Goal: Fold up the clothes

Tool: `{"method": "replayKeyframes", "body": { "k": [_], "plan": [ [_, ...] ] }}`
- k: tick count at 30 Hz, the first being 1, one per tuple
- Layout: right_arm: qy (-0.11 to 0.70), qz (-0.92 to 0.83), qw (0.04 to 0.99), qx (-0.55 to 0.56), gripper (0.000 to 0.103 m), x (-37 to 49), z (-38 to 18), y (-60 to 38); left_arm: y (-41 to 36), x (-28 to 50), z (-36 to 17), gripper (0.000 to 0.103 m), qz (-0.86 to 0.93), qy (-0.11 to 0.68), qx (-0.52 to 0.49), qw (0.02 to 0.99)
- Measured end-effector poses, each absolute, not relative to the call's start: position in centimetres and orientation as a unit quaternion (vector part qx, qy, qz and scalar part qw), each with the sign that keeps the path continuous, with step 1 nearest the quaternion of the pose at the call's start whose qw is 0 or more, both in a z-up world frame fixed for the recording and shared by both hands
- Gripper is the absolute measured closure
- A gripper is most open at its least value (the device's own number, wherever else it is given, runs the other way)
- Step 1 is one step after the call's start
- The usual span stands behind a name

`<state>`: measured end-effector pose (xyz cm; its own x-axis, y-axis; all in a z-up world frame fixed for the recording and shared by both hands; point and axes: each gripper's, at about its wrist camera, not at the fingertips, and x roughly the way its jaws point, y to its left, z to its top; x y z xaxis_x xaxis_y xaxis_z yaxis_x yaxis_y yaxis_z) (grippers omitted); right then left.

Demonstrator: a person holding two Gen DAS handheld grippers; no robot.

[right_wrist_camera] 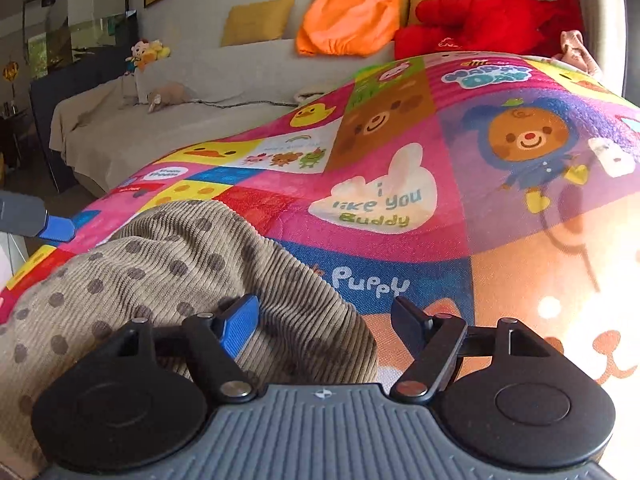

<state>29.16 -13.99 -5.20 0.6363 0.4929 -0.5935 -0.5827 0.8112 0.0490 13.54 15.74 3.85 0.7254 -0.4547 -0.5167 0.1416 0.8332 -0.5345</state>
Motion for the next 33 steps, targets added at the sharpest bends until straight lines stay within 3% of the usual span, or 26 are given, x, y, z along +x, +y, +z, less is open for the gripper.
{"method": "replayKeyframes", "body": {
  "k": [5, 7, 9, 10, 11, 12, 19, 24, 25, 27, 31, 33],
  "plan": [
    [0.354, 0.324, 0.876, 0.051, 0.023, 26.2, -6.3, -19.2, 15.0, 13.7, 0.1, 0.018, -0.191, 0.382, -0.237, 0.873],
    [0.377, 0.331, 0.86, 0.098, 0.023, 24.8, -7.7, -20.4, 15.0, 14.5, -0.6, 0.029, -0.206, 0.381, -0.248, 0.867],
    [0.374, 0.338, 0.857, 0.103, 0.025, 23.1, -8.4, -20.8, 14.8, 15.3, -0.8, 0.029, -0.222, 0.372, -0.254, 0.864],
    [0.368, 0.342, 0.86, 0.088, 0.03, 22.4, -8.3, -20.4, 14.5, 15.8, -0.8, 0.029, -0.226, 0.366, -0.248, 0.868],
    [0.36, 0.347, 0.862, 0.083, 0.045, 21.8, -8.2, -20.1, 14.2, 16.4, -0.7, 0.029, -0.23, 0.36, -0.241, 0.872],
    [0.356, 0.351, 0.861, 0.09, 0.053, 21.4, -8.2, -19.9, 13.9, 16.9, -0.6, 0.029, -0.233, 0.353, -0.234, 0.875],
    [0.314, 0.314, 0.894, 0.057, 0.068, 24.0, -6.9, -18.1, 12.6, 22.6, -0.5, 0.032, -0.236, 0.334, -0.241, 0.88],
    [0.29, 0.268, 0.919, -0.012, 0.067, 27.0, -5.1, -17.6, 13.3, 22.4, 0.6, 0.03, -0.242, 0.338, -0.2, 0.887],
    [0.283, 0.266, 0.922, -0.014, 0.064, 27.0, -4.6, -18.2, 13.9, 21.8, 1.4, 0.029, -0.24, 0.331, -0.186, 0.893],
    [0.264, 0.265, 0.927, -0.022, 0.046, 26.3, -3.8, -19.2, 15.0, 20.8, 3.3, 0.022, -0.237, 0.309, -0.16, 0.907],
    [0.237, 0.304, 0.922, -0.031, 0.045, 24.6, -2.1, -18.1, 15.1, 20.8, 7.9, 0.017, -0.266, 0.245, -0.129, 0.923],
    [0.226, 0.336, 0.914, -0.038, 0.04, 23.7, -1.5, -16.7, 13.4, 22.3, 9.1, 0.016, -0.291, 0.235, -0.116, 0.92]
  ]
}}
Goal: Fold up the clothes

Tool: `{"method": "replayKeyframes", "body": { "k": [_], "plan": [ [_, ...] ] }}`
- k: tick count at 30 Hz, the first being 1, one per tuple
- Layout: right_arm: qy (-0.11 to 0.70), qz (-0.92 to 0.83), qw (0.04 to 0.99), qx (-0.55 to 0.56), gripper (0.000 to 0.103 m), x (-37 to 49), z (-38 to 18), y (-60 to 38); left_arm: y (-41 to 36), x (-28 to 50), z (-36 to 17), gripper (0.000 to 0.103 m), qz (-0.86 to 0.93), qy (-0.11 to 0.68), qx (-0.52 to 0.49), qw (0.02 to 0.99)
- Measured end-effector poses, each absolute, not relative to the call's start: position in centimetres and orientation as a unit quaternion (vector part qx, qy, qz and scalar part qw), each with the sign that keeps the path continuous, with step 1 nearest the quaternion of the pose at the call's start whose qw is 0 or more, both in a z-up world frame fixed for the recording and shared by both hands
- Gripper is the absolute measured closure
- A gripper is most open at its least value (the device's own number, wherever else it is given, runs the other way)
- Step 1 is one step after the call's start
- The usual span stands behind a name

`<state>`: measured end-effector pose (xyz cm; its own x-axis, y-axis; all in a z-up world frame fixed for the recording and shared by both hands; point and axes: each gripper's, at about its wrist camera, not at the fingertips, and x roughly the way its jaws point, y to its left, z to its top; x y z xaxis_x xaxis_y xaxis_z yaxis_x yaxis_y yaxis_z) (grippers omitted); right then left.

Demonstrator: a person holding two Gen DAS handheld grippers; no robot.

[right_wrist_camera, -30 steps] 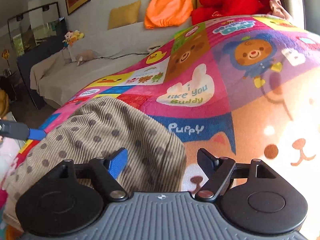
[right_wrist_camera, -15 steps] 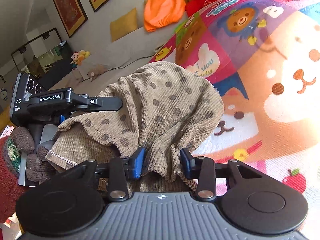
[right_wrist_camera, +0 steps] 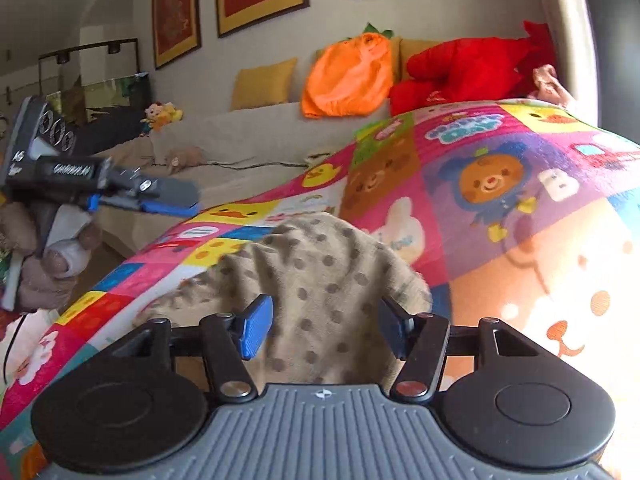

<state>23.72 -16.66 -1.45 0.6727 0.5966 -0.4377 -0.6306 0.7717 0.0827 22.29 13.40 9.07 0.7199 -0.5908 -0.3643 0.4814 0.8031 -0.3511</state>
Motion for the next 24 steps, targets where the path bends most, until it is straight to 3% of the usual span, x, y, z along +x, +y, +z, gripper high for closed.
{"method": "replayKeyframes", "body": {
  "k": [6, 14, 20, 24],
  "plan": [
    [0.303, 0.357, 0.876, -0.117, 0.026, 23.6, -6.1, -10.3, 8.0, 29.5, 3.7, 0.02, -0.273, 0.376, -0.121, 0.877],
    [0.318, 0.343, 0.876, -0.116, 0.02, 23.7, -6.5, -10.8, 9.2, 28.2, 3.6, 0.025, -0.252, 0.354, -0.14, 0.89],
    [0.311, 0.332, 0.881, -0.131, 0.019, 22.9, -6.5, -10.4, 10.9, 21.6, 5.2, 0.019, -0.2, 0.303, -0.103, 0.926],
    [0.309, 0.328, 0.882, -0.14, 0.019, 22.4, -6.5, -10.4, 12.5, 18.0, 4.0, 0.025, -0.17, 0.309, -0.095, 0.931]
  ]
}}
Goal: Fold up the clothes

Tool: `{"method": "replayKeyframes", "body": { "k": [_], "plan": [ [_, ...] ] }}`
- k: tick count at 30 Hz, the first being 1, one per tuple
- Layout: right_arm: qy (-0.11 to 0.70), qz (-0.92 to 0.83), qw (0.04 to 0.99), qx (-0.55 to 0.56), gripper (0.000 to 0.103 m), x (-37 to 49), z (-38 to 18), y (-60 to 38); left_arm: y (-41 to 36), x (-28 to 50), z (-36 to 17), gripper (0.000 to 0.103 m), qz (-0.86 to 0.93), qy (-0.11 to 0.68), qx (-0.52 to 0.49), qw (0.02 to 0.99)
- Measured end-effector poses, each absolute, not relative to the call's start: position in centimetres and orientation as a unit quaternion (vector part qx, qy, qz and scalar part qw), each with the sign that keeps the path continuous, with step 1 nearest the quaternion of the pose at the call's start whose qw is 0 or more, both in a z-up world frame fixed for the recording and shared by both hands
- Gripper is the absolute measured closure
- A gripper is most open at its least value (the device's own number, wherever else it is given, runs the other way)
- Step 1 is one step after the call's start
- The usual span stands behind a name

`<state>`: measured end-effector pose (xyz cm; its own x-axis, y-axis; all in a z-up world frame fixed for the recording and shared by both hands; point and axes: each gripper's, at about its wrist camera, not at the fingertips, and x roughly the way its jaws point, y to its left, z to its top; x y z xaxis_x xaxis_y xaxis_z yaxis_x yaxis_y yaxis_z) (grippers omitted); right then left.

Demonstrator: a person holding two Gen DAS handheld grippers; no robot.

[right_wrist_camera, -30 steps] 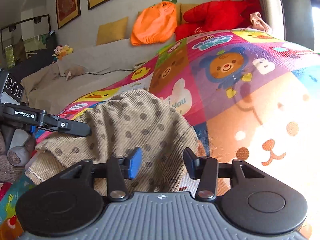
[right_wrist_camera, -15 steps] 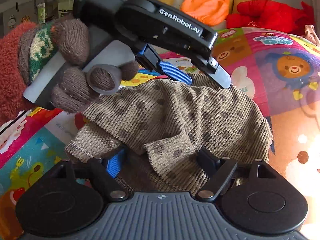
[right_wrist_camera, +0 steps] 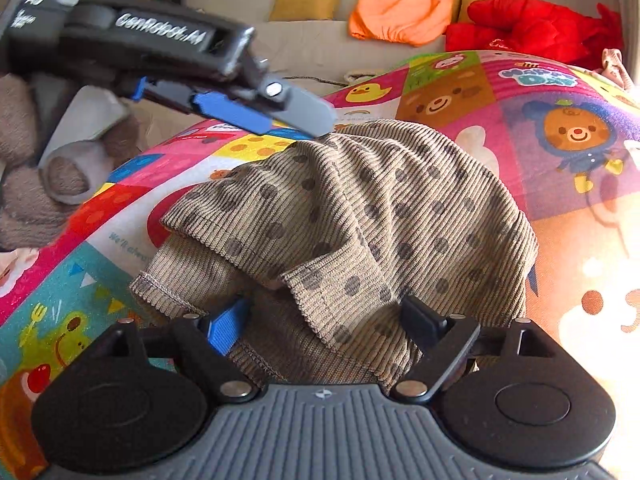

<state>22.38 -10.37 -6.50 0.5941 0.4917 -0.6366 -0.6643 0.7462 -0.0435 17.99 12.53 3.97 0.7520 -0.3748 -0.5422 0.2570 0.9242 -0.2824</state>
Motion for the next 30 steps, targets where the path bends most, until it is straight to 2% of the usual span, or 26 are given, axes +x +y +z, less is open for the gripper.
{"method": "replayKeyframes", "body": {
  "k": [3, 9, 13, 20, 22, 25, 27, 30],
  "plan": [
    [0.306, 0.323, 0.884, -0.145, 0.018, 21.8, -6.5, -10.4, 13.4, 16.8, 2.3, 0.03, -0.157, 0.331, -0.109, 0.924],
    [0.303, 0.319, 0.88, -0.179, 0.007, 20.1, -7.1, -10.6, 14.3, 15.7, -0.1, 0.027, -0.136, 0.341, -0.137, 0.92],
    [0.274, 0.288, 0.887, -0.234, 0.009, 19.7, -7.9, -11.2, 13.7, 16.0, -0.1, 0.026, -0.126, 0.333, -0.132, 0.925],
    [0.299, 0.308, 0.888, -0.168, 0.009, 20.0, -6.4, -14.4, 12.2, 14.3, 2.4, 0.029, -0.138, 0.295, -0.105, 0.94],
    [0.304, 0.339, 0.883, -0.114, 0.009, 20.1, -4.7, -16.4, 11.9, 13.2, 3.7, 0.028, -0.162, 0.27, -0.099, 0.944],
    [0.292, 0.346, 0.891, -0.042, 0.003, 21.9, -1.9, -18.8, 10.3, 12.6, 5.2, 0.024, -0.213, 0.241, -0.079, 0.944],
    [0.281, 0.318, 0.905, -0.023, 0.003, 24.1, -0.6, -19.1, 8.5, 13.1, 5.1, 0.02, -0.238, 0.239, -0.051, 0.94],
    [0.267, 0.258, 0.928, -0.019, 0.003, 28.6, 0.2, -18.0, 6.4, 14.6, 3.3, 0.021, -0.239, 0.254, -0.018, 0.937]
  ]
}}
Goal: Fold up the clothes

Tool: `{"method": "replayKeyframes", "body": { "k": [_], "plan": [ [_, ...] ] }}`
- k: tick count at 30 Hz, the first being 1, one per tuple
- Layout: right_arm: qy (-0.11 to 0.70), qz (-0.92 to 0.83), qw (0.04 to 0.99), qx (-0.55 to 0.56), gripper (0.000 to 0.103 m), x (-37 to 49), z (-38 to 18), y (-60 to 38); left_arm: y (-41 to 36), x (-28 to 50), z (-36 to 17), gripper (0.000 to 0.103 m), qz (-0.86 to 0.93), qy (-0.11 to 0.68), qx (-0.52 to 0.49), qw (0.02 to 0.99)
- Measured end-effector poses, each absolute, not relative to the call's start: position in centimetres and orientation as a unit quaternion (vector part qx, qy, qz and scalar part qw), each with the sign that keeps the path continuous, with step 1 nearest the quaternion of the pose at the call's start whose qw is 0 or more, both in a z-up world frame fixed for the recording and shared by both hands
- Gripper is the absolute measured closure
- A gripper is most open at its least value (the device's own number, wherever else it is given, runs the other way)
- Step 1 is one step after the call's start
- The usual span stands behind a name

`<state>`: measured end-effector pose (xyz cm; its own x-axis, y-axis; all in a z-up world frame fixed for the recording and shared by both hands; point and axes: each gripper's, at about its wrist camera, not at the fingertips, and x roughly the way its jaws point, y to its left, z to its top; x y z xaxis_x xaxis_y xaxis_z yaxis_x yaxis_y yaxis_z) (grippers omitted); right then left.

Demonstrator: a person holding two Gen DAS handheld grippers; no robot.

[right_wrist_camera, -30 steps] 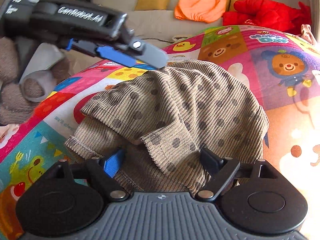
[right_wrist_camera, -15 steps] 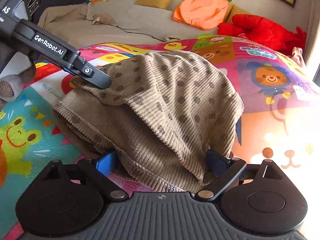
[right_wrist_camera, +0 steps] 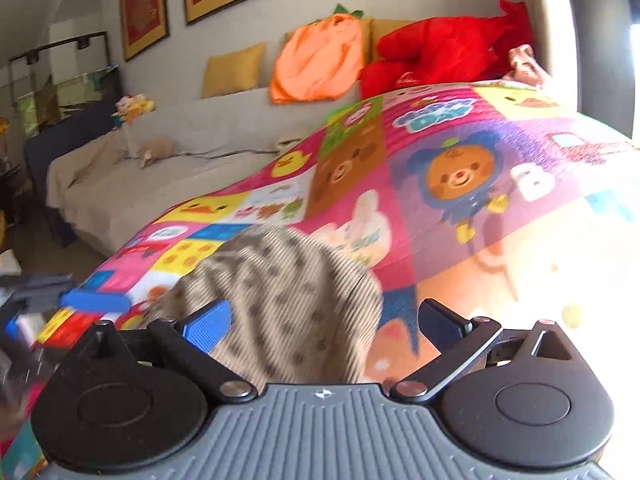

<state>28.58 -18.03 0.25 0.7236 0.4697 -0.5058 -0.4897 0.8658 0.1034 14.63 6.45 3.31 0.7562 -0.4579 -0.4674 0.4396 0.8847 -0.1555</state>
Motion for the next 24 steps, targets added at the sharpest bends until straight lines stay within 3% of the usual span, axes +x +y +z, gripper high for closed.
{"method": "replayKeyframes", "body": {
  "k": [3, 8, 21, 24],
  "plan": [
    [0.284, 0.247, 0.926, -0.015, 0.003, 33.3, -0.8, -15.7, 6.2, 15.2, 1.5, 0.022, -0.251, 0.283, -0.014, 0.926],
    [0.303, 0.192, 0.922, -0.146, 0.001, 37.6, -5.7, -10.8, 7.3, 14.5, 0.4, 0.021, -0.268, 0.299, -0.018, 0.916],
    [0.285, 0.169, 0.934, -0.134, 0.0, 36.2, -6.3, -11.2, 7.2, 14.1, 0.3, 0.015, -0.244, 0.292, -0.045, 0.923],
    [0.28, 0.164, 0.94, -0.107, 0.0, 33.9, -5.7, -12.4, 7.5, 12.6, 0.8, 0.007, -0.214, 0.283, -0.053, 0.933]
  ]
}}
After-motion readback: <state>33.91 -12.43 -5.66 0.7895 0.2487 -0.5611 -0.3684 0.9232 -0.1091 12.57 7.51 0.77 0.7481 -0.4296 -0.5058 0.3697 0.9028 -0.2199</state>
